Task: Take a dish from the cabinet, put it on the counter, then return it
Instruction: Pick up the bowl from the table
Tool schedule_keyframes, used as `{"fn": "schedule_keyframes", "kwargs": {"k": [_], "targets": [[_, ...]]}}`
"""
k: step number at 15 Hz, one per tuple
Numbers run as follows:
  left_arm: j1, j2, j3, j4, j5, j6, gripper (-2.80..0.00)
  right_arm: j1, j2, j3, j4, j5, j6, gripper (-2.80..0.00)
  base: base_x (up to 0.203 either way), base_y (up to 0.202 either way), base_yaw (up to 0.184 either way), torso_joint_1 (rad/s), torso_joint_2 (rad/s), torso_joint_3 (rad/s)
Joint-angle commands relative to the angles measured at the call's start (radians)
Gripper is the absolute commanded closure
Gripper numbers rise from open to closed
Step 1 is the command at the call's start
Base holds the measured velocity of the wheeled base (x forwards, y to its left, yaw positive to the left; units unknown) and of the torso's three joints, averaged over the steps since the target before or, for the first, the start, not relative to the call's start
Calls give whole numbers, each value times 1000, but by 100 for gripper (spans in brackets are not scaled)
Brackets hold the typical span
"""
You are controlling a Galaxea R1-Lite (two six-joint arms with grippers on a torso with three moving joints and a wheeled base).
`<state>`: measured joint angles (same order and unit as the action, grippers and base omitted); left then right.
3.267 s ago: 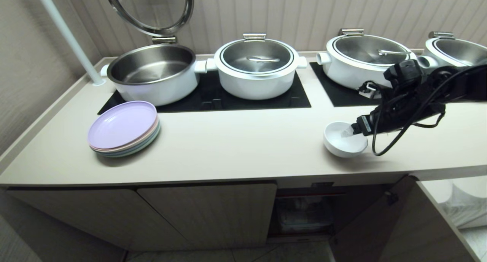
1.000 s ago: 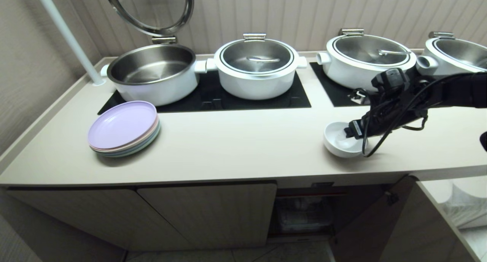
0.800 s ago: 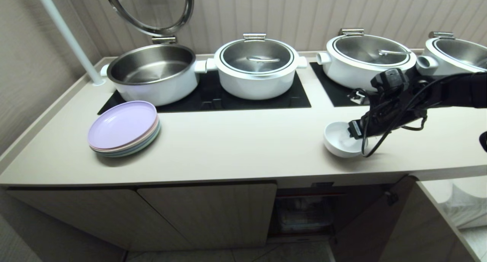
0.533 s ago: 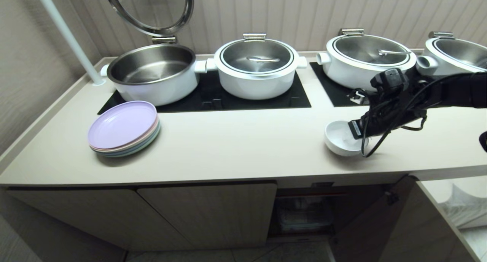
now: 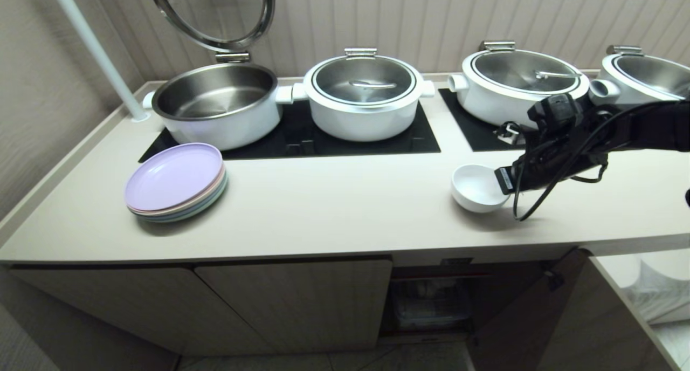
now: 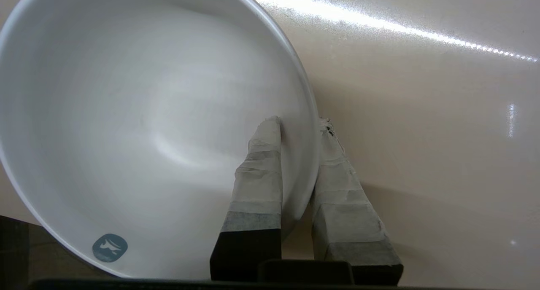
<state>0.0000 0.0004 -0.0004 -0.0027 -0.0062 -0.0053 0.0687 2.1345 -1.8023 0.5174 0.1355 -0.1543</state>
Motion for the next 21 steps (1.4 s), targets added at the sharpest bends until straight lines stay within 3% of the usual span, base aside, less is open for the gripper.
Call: {"fn": "schedule_keyframes", "kwargs": {"k": [1,15,18,21], "targets": [[0,0,0,0,0,-1,0,-1,-4,7,6,1,-2,0,0,0,0,0,0,0],[0,0,0,0,0,-1,0,-7,-114,151,4,3,96,0,0,0,0,0,0,0],[0,0,0,0,0,-1,0,-6,-141,185,-17,2,166,0,0,0,0,0,0,0],[0,0,0,0,0,-1,0,-7,-172,246,-59,3,174,0,0,0,0,0,0,0]]}}
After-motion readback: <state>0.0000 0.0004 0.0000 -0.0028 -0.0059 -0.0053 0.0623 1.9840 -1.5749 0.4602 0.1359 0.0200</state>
